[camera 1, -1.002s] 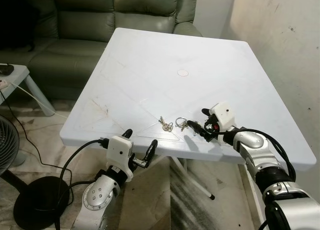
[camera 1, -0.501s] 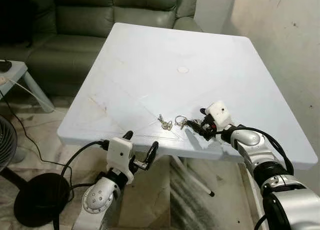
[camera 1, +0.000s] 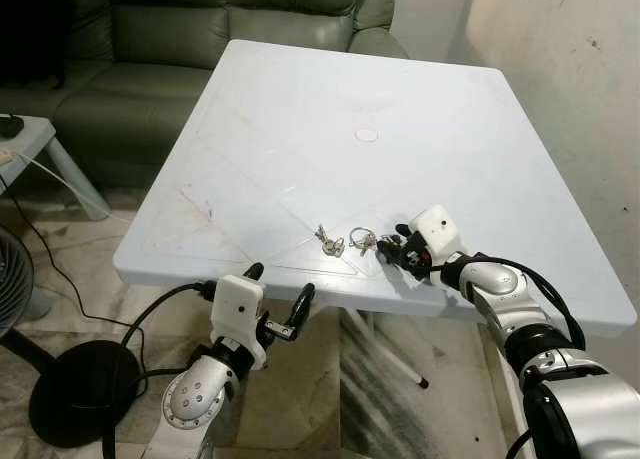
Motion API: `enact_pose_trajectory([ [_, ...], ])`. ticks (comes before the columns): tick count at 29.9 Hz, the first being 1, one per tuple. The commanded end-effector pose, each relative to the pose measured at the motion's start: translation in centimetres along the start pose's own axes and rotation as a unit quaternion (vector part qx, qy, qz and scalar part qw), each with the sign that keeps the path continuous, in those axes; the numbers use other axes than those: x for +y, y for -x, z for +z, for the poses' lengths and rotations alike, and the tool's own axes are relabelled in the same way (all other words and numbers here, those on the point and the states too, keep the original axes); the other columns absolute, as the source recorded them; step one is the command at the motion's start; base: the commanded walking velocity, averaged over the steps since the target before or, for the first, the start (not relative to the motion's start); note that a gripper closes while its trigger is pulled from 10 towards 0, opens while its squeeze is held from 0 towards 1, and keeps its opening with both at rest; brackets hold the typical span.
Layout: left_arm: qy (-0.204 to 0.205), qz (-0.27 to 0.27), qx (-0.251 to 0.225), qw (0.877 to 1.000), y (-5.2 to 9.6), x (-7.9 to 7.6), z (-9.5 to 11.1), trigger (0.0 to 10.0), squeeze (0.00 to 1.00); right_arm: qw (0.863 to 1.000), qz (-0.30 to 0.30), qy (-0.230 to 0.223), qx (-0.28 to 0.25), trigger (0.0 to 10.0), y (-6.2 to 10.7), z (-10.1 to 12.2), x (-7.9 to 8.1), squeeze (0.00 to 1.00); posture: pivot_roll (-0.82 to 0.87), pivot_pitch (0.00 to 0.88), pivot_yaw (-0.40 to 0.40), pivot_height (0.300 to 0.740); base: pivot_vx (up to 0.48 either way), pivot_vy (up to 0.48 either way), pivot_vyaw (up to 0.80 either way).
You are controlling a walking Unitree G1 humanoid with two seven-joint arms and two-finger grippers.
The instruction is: Hang keys on a hook
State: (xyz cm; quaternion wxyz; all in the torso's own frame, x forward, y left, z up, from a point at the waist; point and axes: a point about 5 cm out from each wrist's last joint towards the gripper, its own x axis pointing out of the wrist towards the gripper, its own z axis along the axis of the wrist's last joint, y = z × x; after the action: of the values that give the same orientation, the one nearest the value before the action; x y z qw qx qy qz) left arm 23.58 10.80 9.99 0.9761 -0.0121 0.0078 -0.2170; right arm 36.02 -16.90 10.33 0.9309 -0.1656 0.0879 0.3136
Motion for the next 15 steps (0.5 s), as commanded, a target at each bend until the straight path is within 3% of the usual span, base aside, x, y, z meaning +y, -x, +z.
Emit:
enact_pose_trajectory([
  [1, -0.004, 0.004, 0.001, 1.000, 0.08, 0.03, 0.20, 10.0, 0.00, 1.000, -0.003, 0.002, -0.006, 0.0, -0.07, 0.38, -0.24, 0.00, 0.06, 0.114, -0.076, 0.740, 0.000, 0.000, 0.00],
  [7, -0.005, 0.006, 0.002, 1.000, 0.07, 0.13, 0.23, 10.0, 0.00, 1.000, -0.007, 0.000, -0.008, 0.3, -0.16, 0.52, -0.29, 0.00, 0.07, 0.114, -0.077, 0.740, 0.000, 0.000, 0.00],
  [9, -0.004, 0.006, 0.002, 1.000, 0.11, 0.10, 0.23, 10.0, 0.00, 1.000, -0.007, 0.000, -0.009, 0.8, -0.19, 0.56, -0.28, 0.00, 0.07, 0.115, -0.077, 0.740, 0.000, 0.000, 0.00],
  [11, -0.005, 0.007, 0.003, 1.000, 0.16, 0.08, 0.21, 10.0, 0.00, 1.000, -0.007, -0.002, -0.010, 2.0, -0.23, 0.58, -0.25, 0.00, 0.07, 0.113, -0.077, 0.740, 0.000, 0.000, 0.00],
  [14, -0.005, 0.007, 0.004, 1.000, 0.20, 0.09, 0.20, 10.0, 0.00, 1.000, -0.007, -0.003, -0.011, 2.0, -0.27, 0.61, -0.22, 0.00, 0.07, 0.115, -0.078, 0.740, 0.000, 0.000, 0.00],
  [15, -0.005, 0.008, 0.004, 1.000, 0.23, 0.11, 0.21, 10.0, 0.00, 1.000, -0.007, -0.003, -0.011, 3.7, -0.31, 0.63, -0.18, 0.00, 0.07, 0.116, -0.078, 0.740, 0.000, 0.000, 0.00],
])
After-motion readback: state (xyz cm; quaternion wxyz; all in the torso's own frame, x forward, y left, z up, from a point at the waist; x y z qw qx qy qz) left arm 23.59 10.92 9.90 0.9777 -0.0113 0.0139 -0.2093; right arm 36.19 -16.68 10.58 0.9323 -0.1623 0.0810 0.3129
